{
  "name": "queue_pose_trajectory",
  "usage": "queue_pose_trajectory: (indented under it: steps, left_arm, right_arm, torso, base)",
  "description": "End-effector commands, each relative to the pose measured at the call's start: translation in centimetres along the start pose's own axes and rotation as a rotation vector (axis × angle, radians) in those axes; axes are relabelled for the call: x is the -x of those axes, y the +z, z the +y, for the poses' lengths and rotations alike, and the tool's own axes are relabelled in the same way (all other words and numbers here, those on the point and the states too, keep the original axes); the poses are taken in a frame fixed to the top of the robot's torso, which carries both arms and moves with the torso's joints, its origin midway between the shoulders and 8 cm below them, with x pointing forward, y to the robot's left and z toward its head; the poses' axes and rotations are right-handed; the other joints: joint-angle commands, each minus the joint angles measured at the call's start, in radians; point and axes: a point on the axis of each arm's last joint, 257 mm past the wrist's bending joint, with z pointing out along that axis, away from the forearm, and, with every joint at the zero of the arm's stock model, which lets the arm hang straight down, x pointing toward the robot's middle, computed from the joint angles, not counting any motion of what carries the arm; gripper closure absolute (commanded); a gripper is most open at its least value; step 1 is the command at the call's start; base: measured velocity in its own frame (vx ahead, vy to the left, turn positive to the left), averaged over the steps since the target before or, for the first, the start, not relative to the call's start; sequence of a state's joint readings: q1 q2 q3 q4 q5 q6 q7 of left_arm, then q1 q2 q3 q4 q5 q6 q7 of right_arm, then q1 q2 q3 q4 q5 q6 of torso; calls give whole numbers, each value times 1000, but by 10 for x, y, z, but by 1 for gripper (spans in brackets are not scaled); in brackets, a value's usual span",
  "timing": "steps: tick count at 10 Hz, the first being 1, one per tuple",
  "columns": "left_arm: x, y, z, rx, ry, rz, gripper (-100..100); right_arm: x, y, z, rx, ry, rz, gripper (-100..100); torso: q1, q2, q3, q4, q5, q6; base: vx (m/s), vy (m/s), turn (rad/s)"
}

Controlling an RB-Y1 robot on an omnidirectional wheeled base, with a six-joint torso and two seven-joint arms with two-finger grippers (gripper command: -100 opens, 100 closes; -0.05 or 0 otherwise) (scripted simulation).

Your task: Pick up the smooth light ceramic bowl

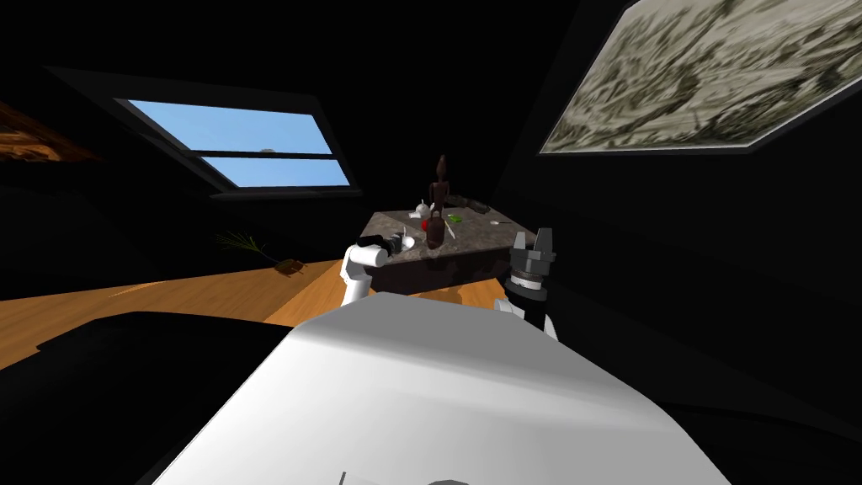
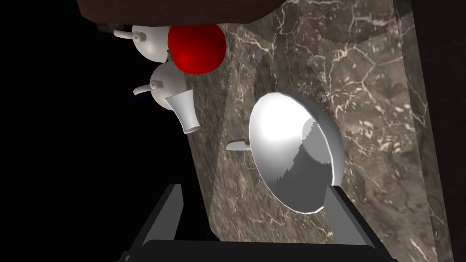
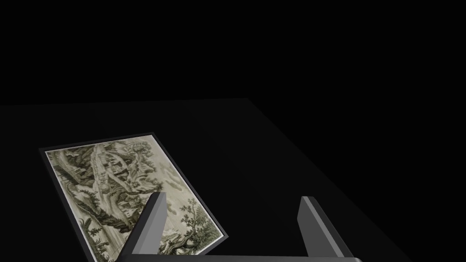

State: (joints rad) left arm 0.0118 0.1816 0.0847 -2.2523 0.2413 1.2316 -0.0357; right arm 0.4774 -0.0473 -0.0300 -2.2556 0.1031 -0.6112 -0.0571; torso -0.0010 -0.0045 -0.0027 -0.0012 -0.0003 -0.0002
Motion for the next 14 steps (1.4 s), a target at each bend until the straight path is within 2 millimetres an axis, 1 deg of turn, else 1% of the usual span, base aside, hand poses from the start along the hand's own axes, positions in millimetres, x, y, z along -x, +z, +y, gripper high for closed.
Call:
queue_pose_trajectory:
  steps: [1,2,3,4,5,6,8,9,10,11,14]
  left_arm:
    - [7,-1,13,48,-10,-12,-100]
    - [7,-2,20,76,-10,-11,-100]
    - [12,-3,28,110,-19,-21,-100]
    - [12,-3,33,127,-19,-21,-100]
    - [17,-4,42,164,-29,-31,-100]
    - [17,-5,45,177,-29,-30,-100]
    - [26,-9,67,256,-48,-49,-100]
    - [26,-10,70,270,-49,-49,-100]
    - [30,-13,81,310,-58,-57,-100]
    - [30,-13,82,312,-58,-57,-100]
    - [38,-21,115,424,-84,-76,-100]
  right_arm:
    - [0,0,0,0,0,0,0]
    - [0,0,0,0,0,0,0]
    - [0,0,0,0,0,0,0]
    - [0,0,0,0,0,0,0]
    - [0,0,0,0,0,0,0]
    - [0,0,0,0,0,0,0]
    - [0,0,0,0,0,0,0]
    - [0,0,0,0,0,0,0]
    - [0,0,0,0,0,0,0]
    - [0,0,0,0,0,0,0]
    - [0,0,0,0,0,0,0]
  torso:
    - [0,0,0,0,0,0]
    - [0,-1,0,0,0,0]
    - [1,0,0,0,0,0]
    - [1,0,0,0,0,0]
    - [1,1,0,0,0,0]
    - [0,0,0,0,0,0]
    - [1,0,0,0,0,0]
    - [1,-2,-1,0,0,0]
    - [1,-1,-1,0,0,0]
    - [1,0,0,0,0,0]
    - [1,1,1,0,0,0]
  base:
    - [88,-14,-2]
    - [69,-9,2]
    - [76,-13,-3]
    - [57,-10,3]
    - [73,-15,-3]
    - [63,-8,1]
    - [86,-14,-2]
    - [78,-4,0]
    - [63,-11,-3]
    - [46,-8,0]
    - [63,-11,-2]
